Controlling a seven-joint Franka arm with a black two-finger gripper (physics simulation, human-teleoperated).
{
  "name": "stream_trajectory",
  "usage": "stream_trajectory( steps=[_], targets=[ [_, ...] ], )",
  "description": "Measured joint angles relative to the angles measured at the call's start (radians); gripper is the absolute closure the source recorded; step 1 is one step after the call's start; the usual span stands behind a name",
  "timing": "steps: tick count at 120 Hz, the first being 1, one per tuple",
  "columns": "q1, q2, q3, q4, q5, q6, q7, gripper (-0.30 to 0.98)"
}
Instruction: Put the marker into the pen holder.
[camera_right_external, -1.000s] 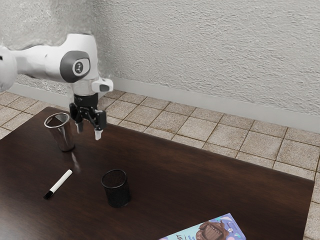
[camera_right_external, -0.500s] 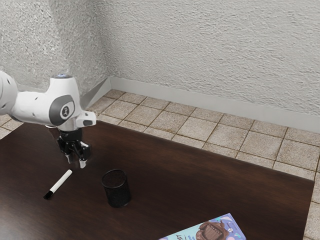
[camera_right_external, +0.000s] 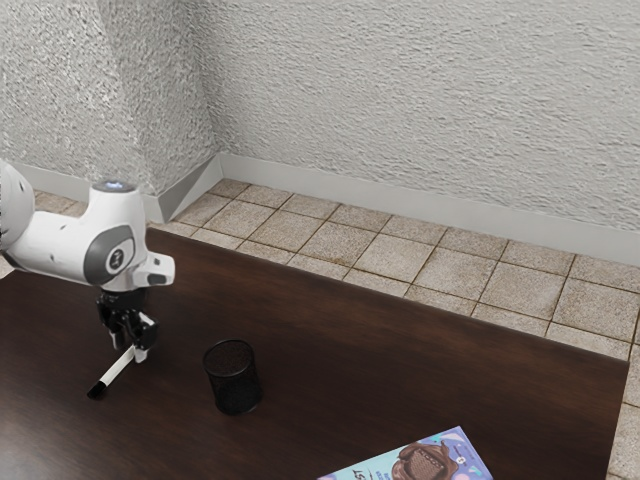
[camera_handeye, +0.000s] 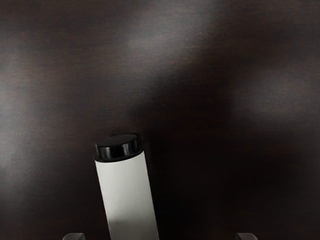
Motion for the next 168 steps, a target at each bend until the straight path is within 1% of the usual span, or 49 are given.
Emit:
stream_trajectory(
  steps=[23,38,56,85,129,137,149,157,164,168],
  targets=[
    [0.004,0.050,0.009,0.042,-0.010,0.023,0.018,0.33],
    [0.006,0.083,0.009,0.066,-0.097,0.030,0.052,0.33],
    [0.007,0.095,0.010,0.087,-0.139,0.033,0.091,0.33],
    [0.006,0.090,0.011,0.081,-0.152,0.034,0.146,0.33],
    [0.006,0.037,0.013,0.016,-0.154,0.041,0.204,0.33],
    [0.007,0.034,0.013,0.012,-0.154,0.045,0.211,0.37],
    [0.006,0.033,0.013,0.011,-0.154,0.050,0.219,0.52],
    [0.007,0.034,0.013,0.009,-0.154,0.052,0.223,0.60],
    [0.007,0.035,0.013,0.003,-0.154,0.054,0.226,0.65],
    [0.007,0.035,0.013,0.000,-0.153,0.056,0.227,0.64]
  ],
)
